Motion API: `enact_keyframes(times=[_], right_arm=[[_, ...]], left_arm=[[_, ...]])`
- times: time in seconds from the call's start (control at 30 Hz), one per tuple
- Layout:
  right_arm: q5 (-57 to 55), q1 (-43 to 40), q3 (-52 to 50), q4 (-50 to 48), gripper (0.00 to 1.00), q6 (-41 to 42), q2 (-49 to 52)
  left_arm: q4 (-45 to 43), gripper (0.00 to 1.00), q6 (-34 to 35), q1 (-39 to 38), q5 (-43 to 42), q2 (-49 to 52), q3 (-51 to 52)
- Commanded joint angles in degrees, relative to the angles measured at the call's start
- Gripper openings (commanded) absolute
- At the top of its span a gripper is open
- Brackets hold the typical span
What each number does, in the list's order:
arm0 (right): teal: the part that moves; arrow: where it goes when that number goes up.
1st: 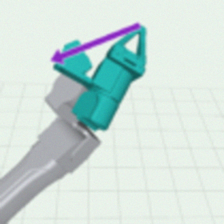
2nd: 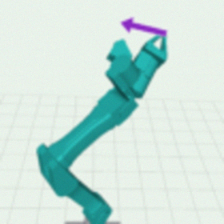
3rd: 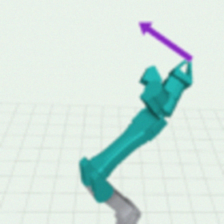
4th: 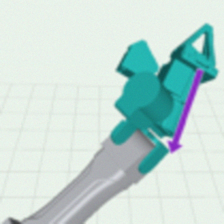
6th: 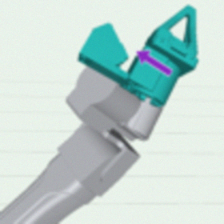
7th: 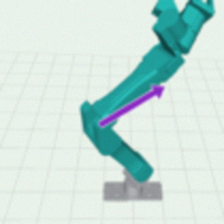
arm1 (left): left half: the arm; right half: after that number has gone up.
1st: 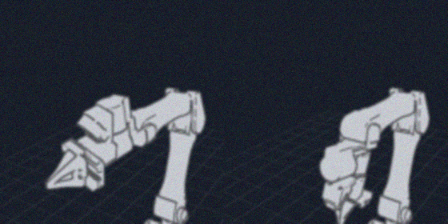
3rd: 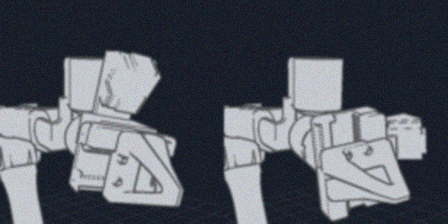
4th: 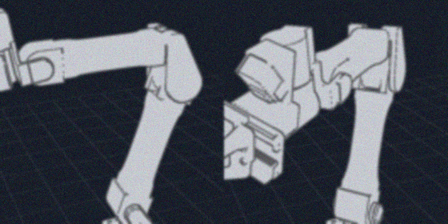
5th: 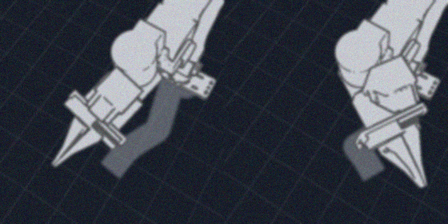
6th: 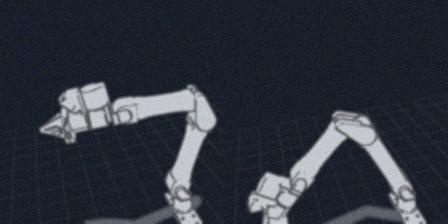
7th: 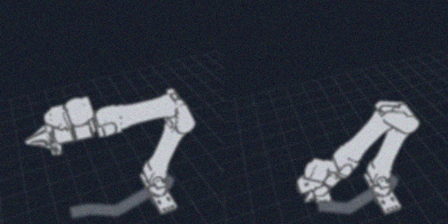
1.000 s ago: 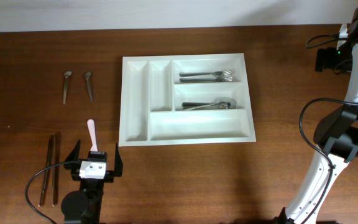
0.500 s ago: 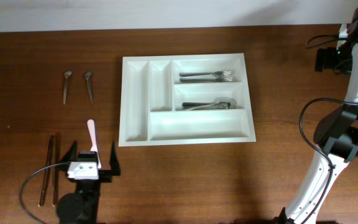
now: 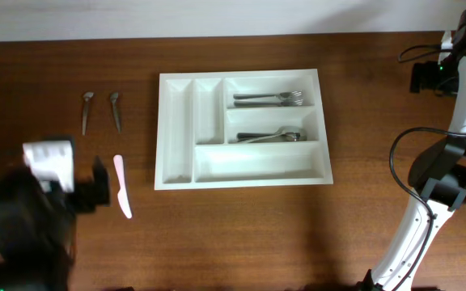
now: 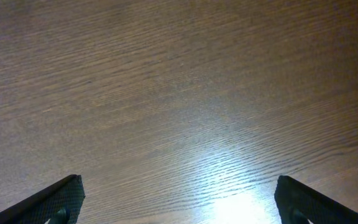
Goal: Pack container
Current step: 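Swing the left gripper up from rest toward the silver tongs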
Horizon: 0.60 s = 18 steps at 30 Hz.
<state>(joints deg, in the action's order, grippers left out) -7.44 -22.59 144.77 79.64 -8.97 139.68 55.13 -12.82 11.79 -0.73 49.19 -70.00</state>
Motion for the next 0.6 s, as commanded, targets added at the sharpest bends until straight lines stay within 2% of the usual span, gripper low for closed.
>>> enact_keyframes(times=[0.0,0.2,0.3,0.4,0.57], right_arm=[[0.33,-0.35,-0.24,0.02,0.99,0.42,0.26],[0.33,-0.35,-0.24,0.02,0.99,0.42,0.26],[0.33,-0.35,-0.24,0.02,0.99,0.42,0.26],[0.33,-0.35,-0.24,0.02,0.99,0.42,0.26],[0.33,-0.35,-0.24,0.02,0.99,0.42,0.26]], left_arm=[[4.96,0.99,-3.96,0.46,-8.66,15.28,-16.48],[5.38,0.99,-4.04,0.48,-9.73,28.83,-27.10],[6.38,0.99,-3.72,0.48,-5.42,33.40,-28.28],[8.46,0.99,1.88,0.76,-0.81,37.57,-28.35],[10.29,0.99,2.73,1.22,-3.10,44.68,-28.33]])
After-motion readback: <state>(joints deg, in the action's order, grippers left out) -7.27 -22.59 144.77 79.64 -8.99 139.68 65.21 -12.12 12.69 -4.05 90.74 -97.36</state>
